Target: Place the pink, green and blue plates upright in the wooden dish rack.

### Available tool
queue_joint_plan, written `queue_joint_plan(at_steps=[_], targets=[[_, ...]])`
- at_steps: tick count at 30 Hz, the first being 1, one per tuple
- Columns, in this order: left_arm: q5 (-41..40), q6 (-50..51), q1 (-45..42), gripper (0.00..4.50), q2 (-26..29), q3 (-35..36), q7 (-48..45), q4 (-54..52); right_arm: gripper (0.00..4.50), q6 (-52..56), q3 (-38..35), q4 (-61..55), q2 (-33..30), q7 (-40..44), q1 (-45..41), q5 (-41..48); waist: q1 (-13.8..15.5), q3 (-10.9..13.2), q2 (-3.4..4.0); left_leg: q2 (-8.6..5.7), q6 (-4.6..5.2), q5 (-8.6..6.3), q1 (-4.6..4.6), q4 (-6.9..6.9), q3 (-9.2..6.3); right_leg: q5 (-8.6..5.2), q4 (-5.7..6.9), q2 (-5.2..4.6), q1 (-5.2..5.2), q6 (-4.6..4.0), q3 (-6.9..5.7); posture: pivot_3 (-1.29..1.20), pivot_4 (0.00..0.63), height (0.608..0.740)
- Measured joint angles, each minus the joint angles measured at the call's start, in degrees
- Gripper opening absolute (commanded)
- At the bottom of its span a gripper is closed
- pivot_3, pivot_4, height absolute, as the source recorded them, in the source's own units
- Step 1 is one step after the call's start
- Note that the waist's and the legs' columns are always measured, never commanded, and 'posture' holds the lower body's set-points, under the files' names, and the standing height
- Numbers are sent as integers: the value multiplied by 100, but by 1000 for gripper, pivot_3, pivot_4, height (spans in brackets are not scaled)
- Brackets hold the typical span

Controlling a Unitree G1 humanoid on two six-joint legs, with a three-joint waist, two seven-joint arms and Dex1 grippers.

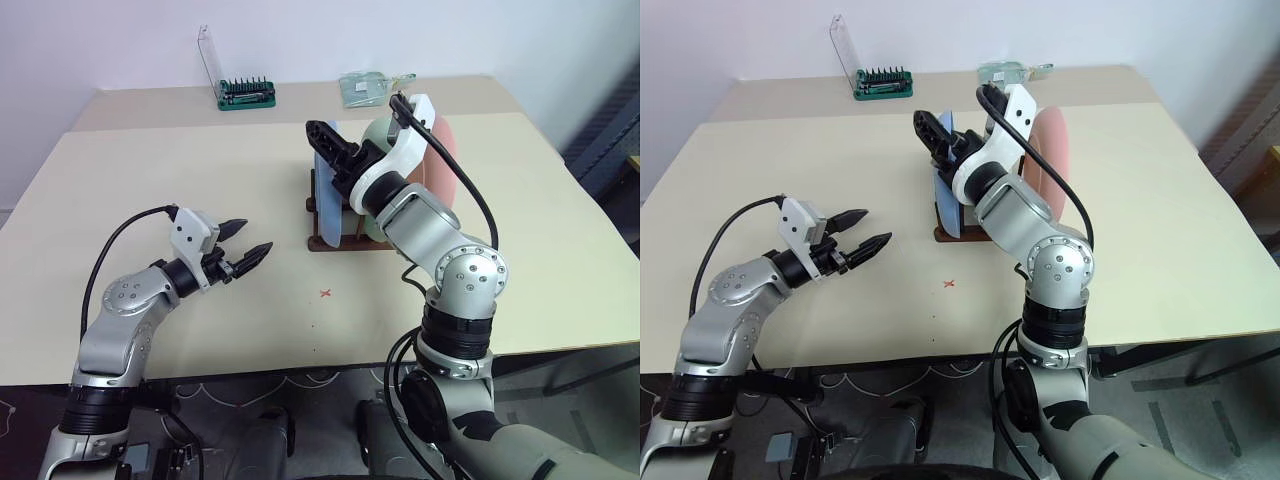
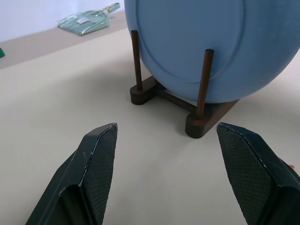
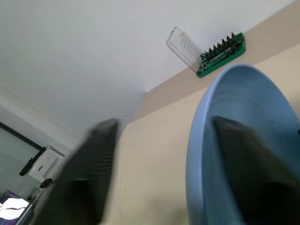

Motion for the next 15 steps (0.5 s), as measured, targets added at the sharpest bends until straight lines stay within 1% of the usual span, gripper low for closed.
queue_joint_plan(at_steps=[6,11,13,15], targets=[[1,-3,1,3474,-12,0,-25,10,3987,-10,92,0,-259,207,-35,-183,0,0,0,0,0,0,0,0,0,0,-1,0,0,0,0,0,150,740],[18,-26,1,3474,-47,-2,-33,108,3987,-165,336,-1,-874,840,-385,-717,0,2,3,0,0,0,0,-4,2,-1,-4,0,0,0,-1,0,150,740],[31,-38,-2,3474,-57,-4,-34,110,3987,-272,451,-19,-1143,1212,-483,-924,0,2,3,0,0,0,0,-6,2,0,-7,0,1,1,-1,0,150,740],[42,-61,-1,3474,-76,-8,-34,112,3987,-371,736,-86,-1752,1742,-608,-1264,5,3,5,0,0,0,-2,-6,5,0,-11,0,1,1,-1,0,150,740]])
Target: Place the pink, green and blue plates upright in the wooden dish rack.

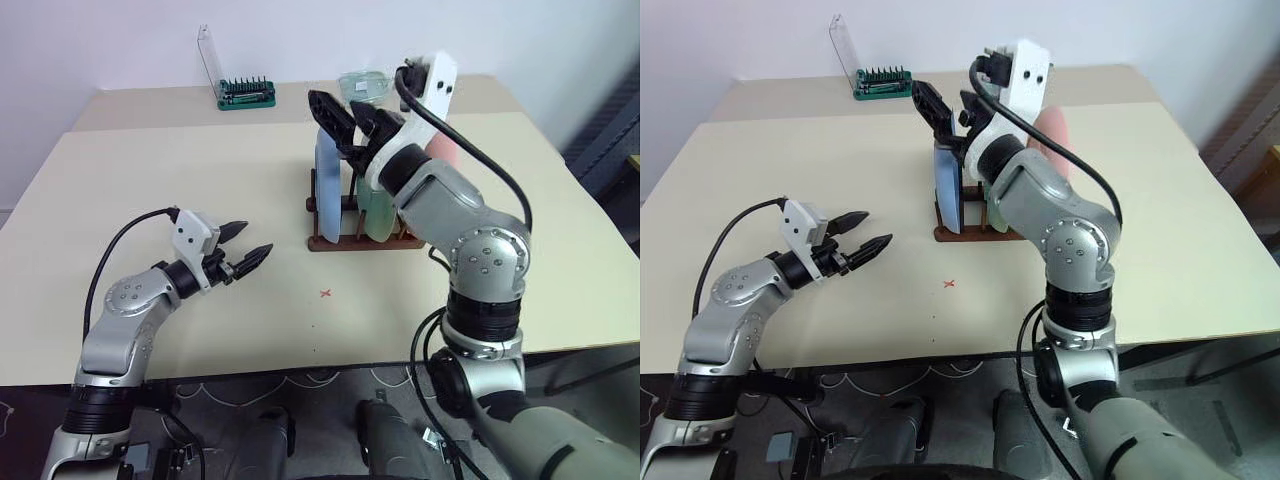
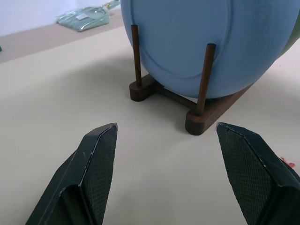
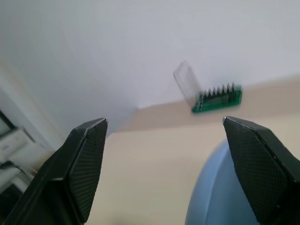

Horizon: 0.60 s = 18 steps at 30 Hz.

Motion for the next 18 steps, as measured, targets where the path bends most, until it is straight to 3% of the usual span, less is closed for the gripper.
queue_joint_plan(at_steps=[2,5,9,14,18], targets=[[6,-52,36,3474,6,16,5,13,3987,-294,172,-277,-985,865,-33,-434,41,-1,-1,0,1,-1,-4,-1,-3,0,-19,0,10,1,-6,0,150,740],[38,-71,131,3474,41,46,7,68,3987,-808,-155,-533,-2071,1959,267,-725,47,-4,-6,0,9,-5,-3,-4,-1,-1,-41,-1,24,3,-7,0,150,740],[56,-132,308,3474,216,250,-8,194,3987,-1061,-1414,-494,-3408,3535,1952,-570,169,-3,-9,0,22,-13,-1,-3,5,-2,-59,-6,39,5,-10,0,150,740],[62,-218,360,3474,362,455,-92,446,3987,-1111,-2621,-456,-3815,4640,3613,-336,174,3,3,7,22,-13,14,1,14,-3,-59,-6,53,4,-8,0,150,740],[70,-280,351,3474,391,472,-152,642,3987,-1399,-2684,-399,-3847,5020,4673,-771,177,3,4,8,22,-13,16,8,18,-5,-59,-7,57,5,-8,0,150,740]])
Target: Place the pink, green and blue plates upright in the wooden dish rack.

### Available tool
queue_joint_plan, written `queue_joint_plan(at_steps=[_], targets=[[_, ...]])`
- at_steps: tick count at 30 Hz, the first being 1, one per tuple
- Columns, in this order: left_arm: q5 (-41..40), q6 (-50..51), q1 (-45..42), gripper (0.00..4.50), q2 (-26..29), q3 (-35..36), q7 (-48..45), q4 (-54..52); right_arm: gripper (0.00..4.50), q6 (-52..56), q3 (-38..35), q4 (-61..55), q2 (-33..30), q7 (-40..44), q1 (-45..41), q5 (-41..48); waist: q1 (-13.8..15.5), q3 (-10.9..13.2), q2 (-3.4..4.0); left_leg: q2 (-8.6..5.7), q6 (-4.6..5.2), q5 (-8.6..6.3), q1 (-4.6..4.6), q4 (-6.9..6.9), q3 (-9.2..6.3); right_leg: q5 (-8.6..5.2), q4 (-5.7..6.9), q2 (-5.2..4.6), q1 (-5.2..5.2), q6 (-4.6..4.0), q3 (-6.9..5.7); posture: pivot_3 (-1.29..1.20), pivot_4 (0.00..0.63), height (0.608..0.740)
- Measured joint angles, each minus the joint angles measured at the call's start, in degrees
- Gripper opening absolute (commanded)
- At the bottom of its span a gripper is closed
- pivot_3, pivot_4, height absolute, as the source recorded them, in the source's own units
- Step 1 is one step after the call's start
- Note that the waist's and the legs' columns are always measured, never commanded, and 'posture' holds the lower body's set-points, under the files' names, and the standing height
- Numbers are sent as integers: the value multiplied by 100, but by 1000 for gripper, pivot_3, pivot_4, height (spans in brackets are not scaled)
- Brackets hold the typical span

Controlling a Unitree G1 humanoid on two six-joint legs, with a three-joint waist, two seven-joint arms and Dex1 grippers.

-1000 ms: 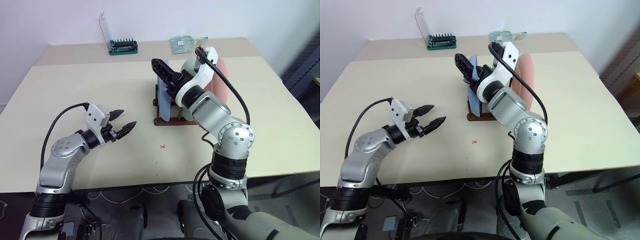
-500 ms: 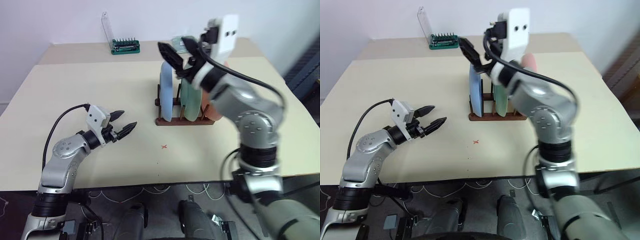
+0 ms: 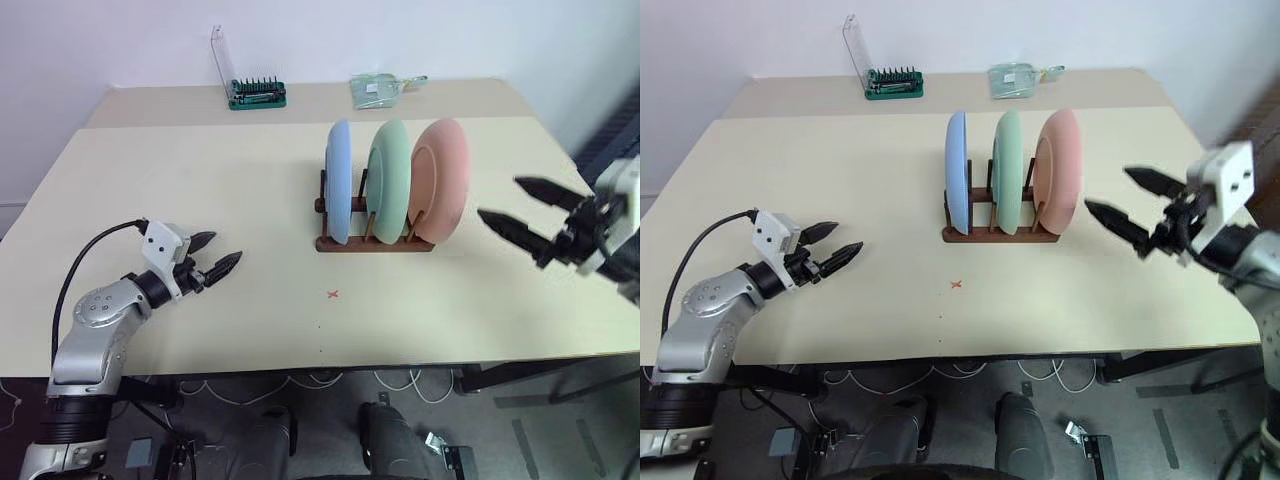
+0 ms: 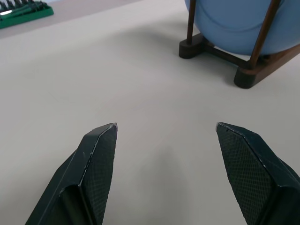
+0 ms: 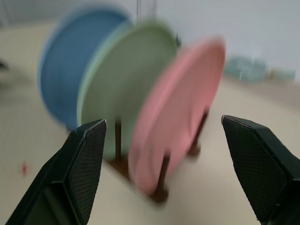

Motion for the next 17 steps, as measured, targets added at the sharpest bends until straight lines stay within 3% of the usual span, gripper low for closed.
queue_joint_plan(at_steps=[7,17], targets=[[49,-25,106,3474,-41,-15,11,69,3987,-771,318,933,234,143,421,-824,2,0,1,-1,-1,0,-2,10,1,1,1,-1,2,1,1,0,150,740],[145,-12,290,3474,-154,-27,156,-63,3987,-1488,648,1667,628,239,335,-1192,8,-1,-1,-2,-1,0,-2,14,-4,1,1,-1,6,0,0,0,150,740]])
